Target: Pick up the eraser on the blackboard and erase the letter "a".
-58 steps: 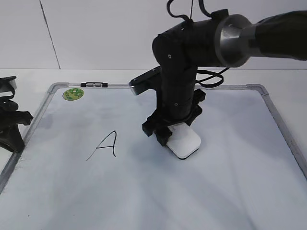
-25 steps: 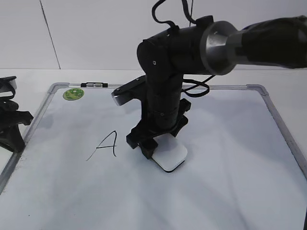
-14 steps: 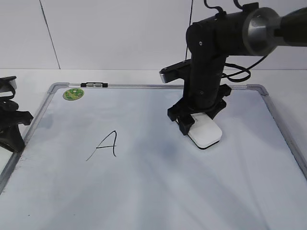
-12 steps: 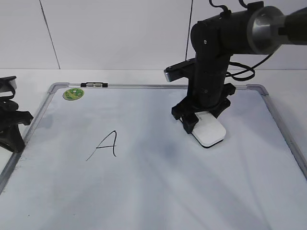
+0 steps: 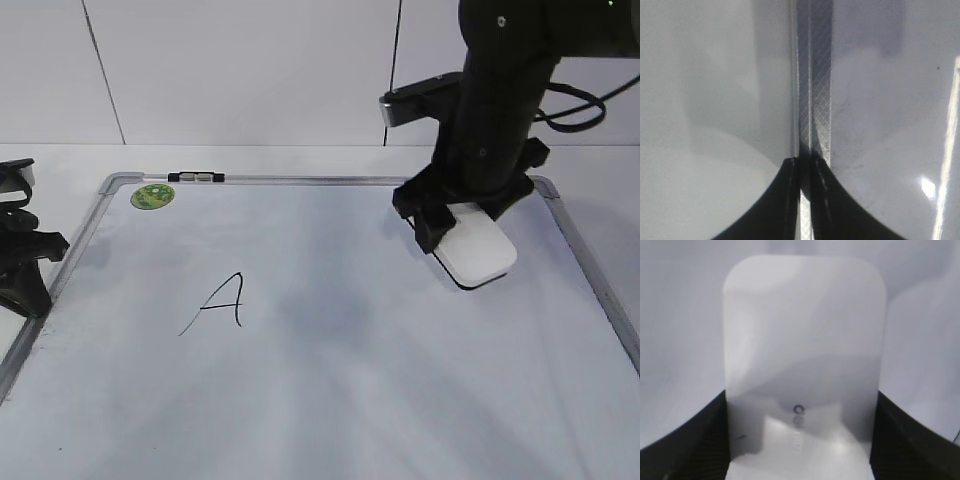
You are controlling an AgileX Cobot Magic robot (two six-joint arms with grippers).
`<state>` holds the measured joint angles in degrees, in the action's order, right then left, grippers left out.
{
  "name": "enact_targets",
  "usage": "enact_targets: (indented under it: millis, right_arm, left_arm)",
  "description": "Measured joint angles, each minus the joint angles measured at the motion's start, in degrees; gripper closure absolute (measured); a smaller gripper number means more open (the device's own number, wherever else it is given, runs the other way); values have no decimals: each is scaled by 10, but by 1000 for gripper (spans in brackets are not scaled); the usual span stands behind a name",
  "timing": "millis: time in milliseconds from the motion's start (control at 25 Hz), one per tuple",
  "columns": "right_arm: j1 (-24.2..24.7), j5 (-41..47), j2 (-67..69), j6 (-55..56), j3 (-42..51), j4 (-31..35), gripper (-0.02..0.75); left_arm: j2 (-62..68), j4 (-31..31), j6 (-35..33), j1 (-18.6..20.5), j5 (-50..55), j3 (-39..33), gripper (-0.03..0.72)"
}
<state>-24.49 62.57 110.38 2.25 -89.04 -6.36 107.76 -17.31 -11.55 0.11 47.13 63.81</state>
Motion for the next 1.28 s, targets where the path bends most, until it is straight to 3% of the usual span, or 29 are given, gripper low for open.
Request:
enact_targets:
  millis: [320,680,1280]
  right_arm:
    - [61,-65,-59,32,162,2,170]
    - [162,-105,-77,36,231,2,170]
    - [185,-168,-78,48,242,29,170]
  left_arm:
    - [0,0,0,0,0,0,653]
    - [0,0,0,0,0,0,653]
    - [0,0,0,0,0,0,653]
